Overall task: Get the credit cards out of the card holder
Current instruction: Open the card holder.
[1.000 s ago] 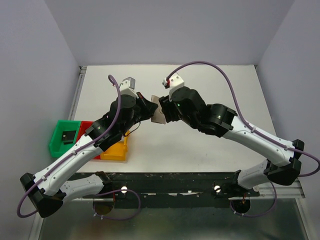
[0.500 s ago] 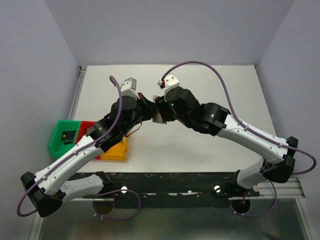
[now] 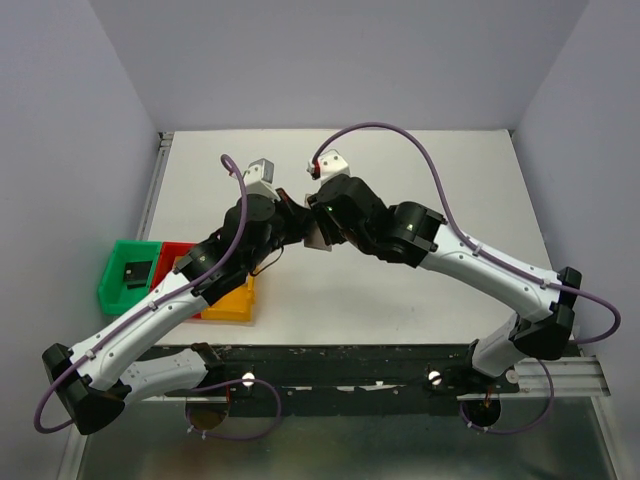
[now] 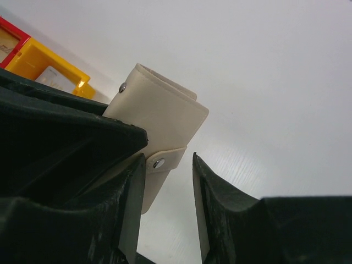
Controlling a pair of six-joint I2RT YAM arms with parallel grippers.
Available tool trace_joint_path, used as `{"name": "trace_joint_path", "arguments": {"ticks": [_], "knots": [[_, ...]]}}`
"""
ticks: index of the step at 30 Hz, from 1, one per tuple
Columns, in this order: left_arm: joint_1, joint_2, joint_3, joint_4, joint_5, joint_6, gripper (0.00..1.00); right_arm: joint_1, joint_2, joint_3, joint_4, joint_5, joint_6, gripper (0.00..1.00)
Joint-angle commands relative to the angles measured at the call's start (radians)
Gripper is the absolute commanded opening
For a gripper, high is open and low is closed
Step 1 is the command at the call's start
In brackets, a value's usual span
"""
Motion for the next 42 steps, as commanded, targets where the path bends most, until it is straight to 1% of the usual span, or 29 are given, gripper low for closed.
{"name": "trace_joint_path", "arguments": {"ticks": [1,7,16,20,24,42], "knots": [[-0.012,-0.037,0.007,0.067,-0.006,-0.003,0.00,0.007,0.036,0.034,-0.073,0.030,0.016,0.46],[-0.015,-0.048,-0.001,0.069,-0.009,-0.003,0.00,0.009,0.054,0.043,-0.104,0.043,0.019,0.41],[-0.018,-0.060,-0.007,0.069,-0.017,-0.003,0.00,0.009,0.079,0.065,-0.139,0.052,0.019,0.25],[-0.018,-0.066,-0.008,0.071,-0.022,-0.001,0.00,0.007,0.082,0.074,-0.147,0.053,0.018,0.14],[-0.018,-0.069,-0.010,0.069,-0.022,0.000,0.00,0.009,0.077,0.065,-0.139,0.053,0.018,0.00],[-0.018,-0.071,-0.008,0.046,-0.051,0.005,0.00,-0.011,0.022,0.023,-0.155,0.106,0.028,0.00]]}}
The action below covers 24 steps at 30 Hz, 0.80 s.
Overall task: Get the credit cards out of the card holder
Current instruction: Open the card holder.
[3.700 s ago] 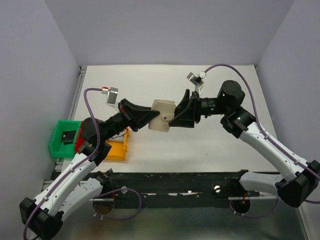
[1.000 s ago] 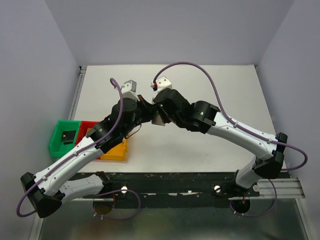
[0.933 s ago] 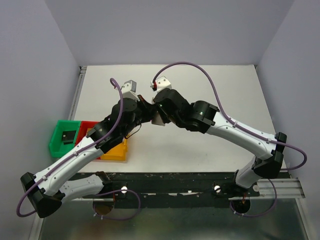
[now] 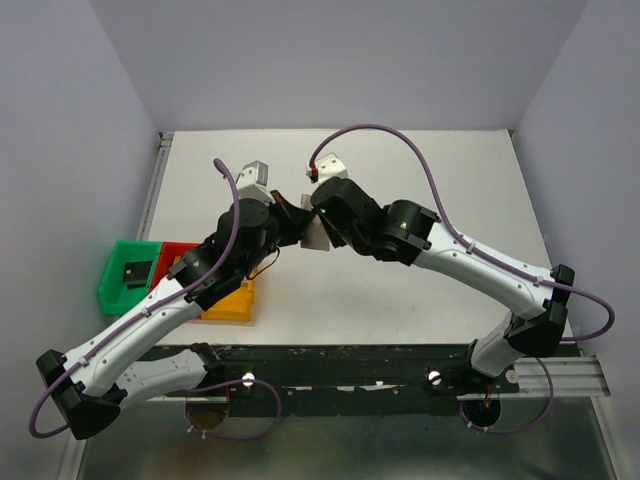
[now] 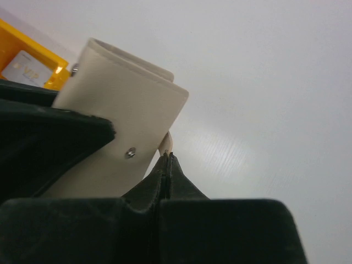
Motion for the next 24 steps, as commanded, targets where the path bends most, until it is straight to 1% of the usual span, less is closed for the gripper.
{"name": "trace_joint_path", "arguments": {"ticks": [1,6,9,11,13,16,18,21,22,24], "knots": [[-0.011,-0.036,0.015,0.044,-0.021,-0.006,0.00,-0.020,-0.019,-0.026,-0.065,0.078,0.006,0.00],[-0.011,-0.037,0.010,0.038,-0.027,-0.001,0.00,-0.023,-0.038,-0.044,-0.060,0.070,0.021,0.00],[-0.005,-0.042,-0.003,0.042,-0.026,0.026,0.00,-0.057,-0.073,-0.076,-0.054,0.030,0.045,0.00],[0.020,-0.057,-0.042,0.100,0.032,0.061,0.00,-0.098,-0.116,-0.118,-0.029,-0.019,0.063,0.00],[0.075,-0.077,-0.103,0.171,0.139,0.065,0.00,-0.139,-0.159,-0.162,-0.009,-0.066,0.075,0.00],[0.205,-0.102,-0.201,0.321,0.384,0.026,0.00,-0.179,-0.213,-0.214,0.018,-0.100,0.075,0.00],[0.279,-0.108,-0.273,0.471,0.546,0.000,0.00,-0.187,-0.254,-0.251,0.062,-0.106,0.065,0.00],[0.362,-0.106,-0.361,0.671,0.716,-0.021,0.00,-0.187,-0.320,-0.317,0.141,-0.106,0.049,0.01],[0.385,-0.105,-0.387,0.743,0.776,-0.026,0.00,-0.187,-0.349,-0.349,0.187,-0.114,0.036,0.06],[0.423,-0.083,-0.410,0.887,0.897,-0.049,0.00,-0.189,-0.415,-0.435,0.294,-0.163,-0.009,0.23]]}}
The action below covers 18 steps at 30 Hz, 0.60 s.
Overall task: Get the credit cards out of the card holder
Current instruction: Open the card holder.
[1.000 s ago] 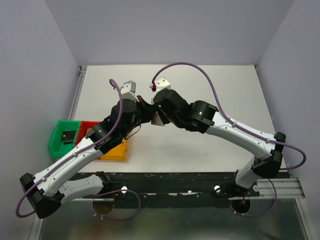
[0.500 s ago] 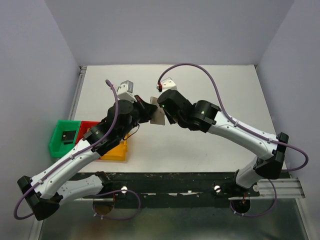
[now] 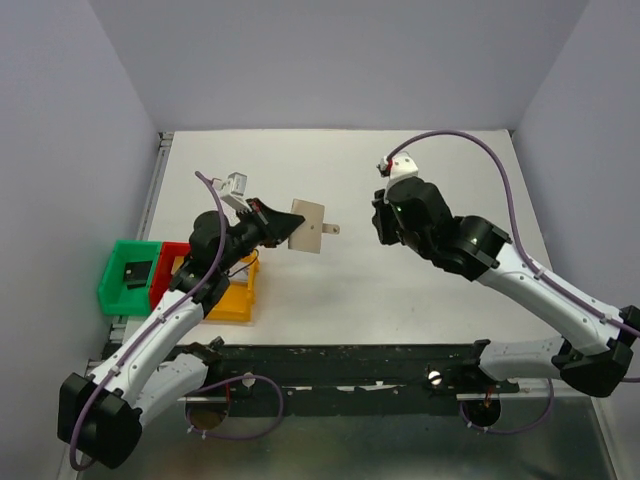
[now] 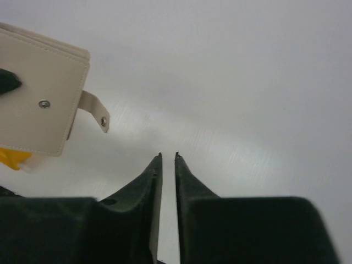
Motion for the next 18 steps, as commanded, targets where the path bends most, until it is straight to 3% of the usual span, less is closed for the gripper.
{"name": "trace_joint_path", "arguments": {"ticks": [1,4,7,9,12,15,18], "knots": [[0.082,0.024,-0.043,0.500,0.446,-0.060,0.00,-0.011,-0.124,-0.145,0.249,-0.132,-0.064,0.32],[0.108,0.079,-0.025,0.659,0.615,-0.103,0.00,-0.099,-0.183,-0.159,0.265,-0.351,0.009,0.41],[0.114,0.125,-0.017,0.795,0.709,-0.157,0.00,-0.148,-0.297,-0.265,0.433,-0.526,0.029,0.64],[0.115,0.165,-0.020,0.893,0.737,-0.209,0.00,-0.166,-0.355,-0.297,0.498,-0.595,0.036,0.73],[0.115,0.246,-0.022,1.123,0.764,-0.330,0.00,-0.169,-0.348,-0.250,0.483,-0.698,0.013,0.80],[0.115,0.368,0.001,1.427,0.783,-0.552,0.00,-0.169,-0.326,-0.228,0.480,-0.731,0.011,0.82],[0.112,0.421,0.042,1.467,0.795,-0.617,0.00,-0.169,-0.320,-0.234,0.483,-0.732,-0.010,0.83]]}}
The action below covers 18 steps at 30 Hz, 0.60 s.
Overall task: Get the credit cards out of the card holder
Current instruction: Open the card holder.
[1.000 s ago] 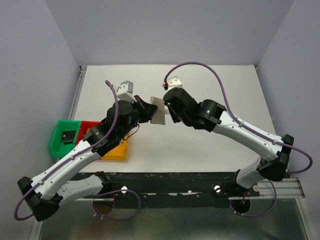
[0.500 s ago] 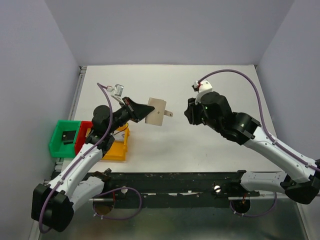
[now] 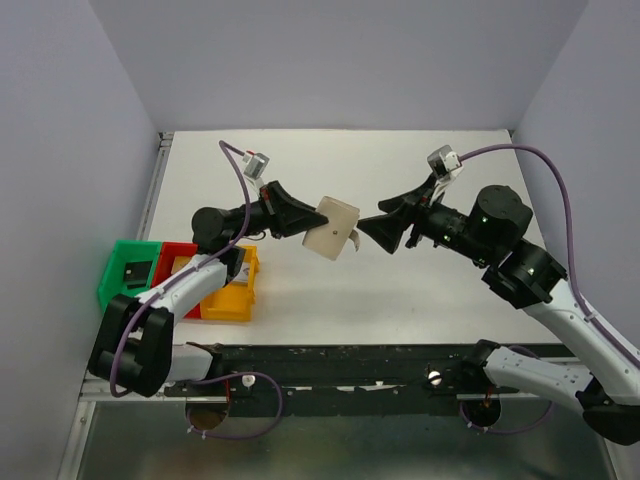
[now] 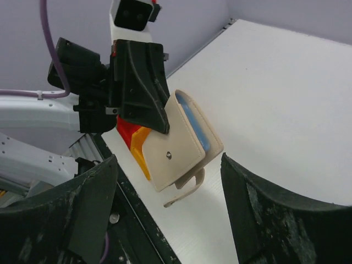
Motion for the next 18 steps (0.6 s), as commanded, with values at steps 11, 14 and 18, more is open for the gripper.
{"name": "trace_joint_path", "arguments": {"ticks": [11,14,18], "knots": [[-0.002,0.064,0.105,0.410,0.058,-0.217,0.00,-0.019,0.000,-0.087,0.047,-0.091,-0.074,0.81],[-0.003,0.057,0.114,0.411,0.060,-0.223,0.00,-0.026,0.009,-0.104,0.061,-0.097,-0.067,0.79],[-0.003,0.053,0.121,0.411,0.060,-0.226,0.00,-0.043,0.017,-0.107,0.076,-0.131,-0.060,0.78]]}}
